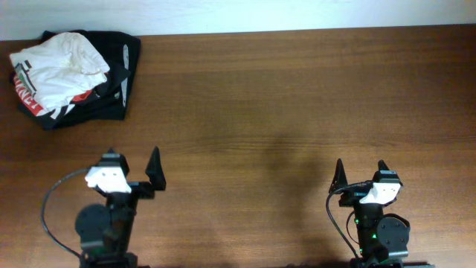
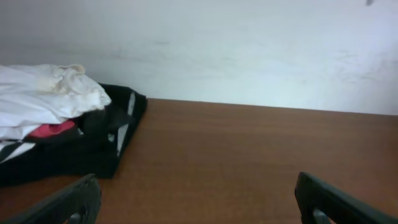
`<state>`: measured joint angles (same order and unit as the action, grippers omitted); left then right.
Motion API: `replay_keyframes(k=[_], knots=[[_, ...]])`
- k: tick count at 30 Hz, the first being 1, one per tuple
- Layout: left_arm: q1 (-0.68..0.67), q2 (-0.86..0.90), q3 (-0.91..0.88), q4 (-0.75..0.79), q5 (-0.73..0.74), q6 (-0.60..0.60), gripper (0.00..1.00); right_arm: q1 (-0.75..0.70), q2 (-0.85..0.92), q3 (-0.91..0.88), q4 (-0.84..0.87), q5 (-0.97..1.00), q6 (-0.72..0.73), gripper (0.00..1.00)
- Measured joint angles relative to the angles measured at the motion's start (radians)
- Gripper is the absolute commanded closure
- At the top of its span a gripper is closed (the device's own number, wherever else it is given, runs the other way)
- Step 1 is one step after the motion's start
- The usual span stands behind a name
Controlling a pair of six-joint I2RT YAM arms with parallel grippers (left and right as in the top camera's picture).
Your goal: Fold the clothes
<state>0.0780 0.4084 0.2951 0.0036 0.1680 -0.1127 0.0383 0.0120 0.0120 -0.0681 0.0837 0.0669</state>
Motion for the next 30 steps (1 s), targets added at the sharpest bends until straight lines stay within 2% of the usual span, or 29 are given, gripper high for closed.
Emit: replay_keyframes(k=[9,15,22,30], knots=[[-0.067,-0.243,-0.261,0.207,-0.029,-0.001,0.01,0.0,-0.001,0.0,0.0,0.0,0.0,0.01],[-0.071,-0.377,-0.28,0.114,-0.048,-0.001,0.01,0.0,-0.001,0.0,0.0,0.0,0.0,0.01],[-0.095,-0.394,-0.282,-0.071,-0.053,-0.001,0.01,0.0,-0.001,0.0,0.0,0.0,0.0,0.02],[-0.125,-0.394,-0.282,-0.071,-0.053,-0.001,0.01,0.0,-0.001,0.0,0.0,0.0,0.0,0.01]])
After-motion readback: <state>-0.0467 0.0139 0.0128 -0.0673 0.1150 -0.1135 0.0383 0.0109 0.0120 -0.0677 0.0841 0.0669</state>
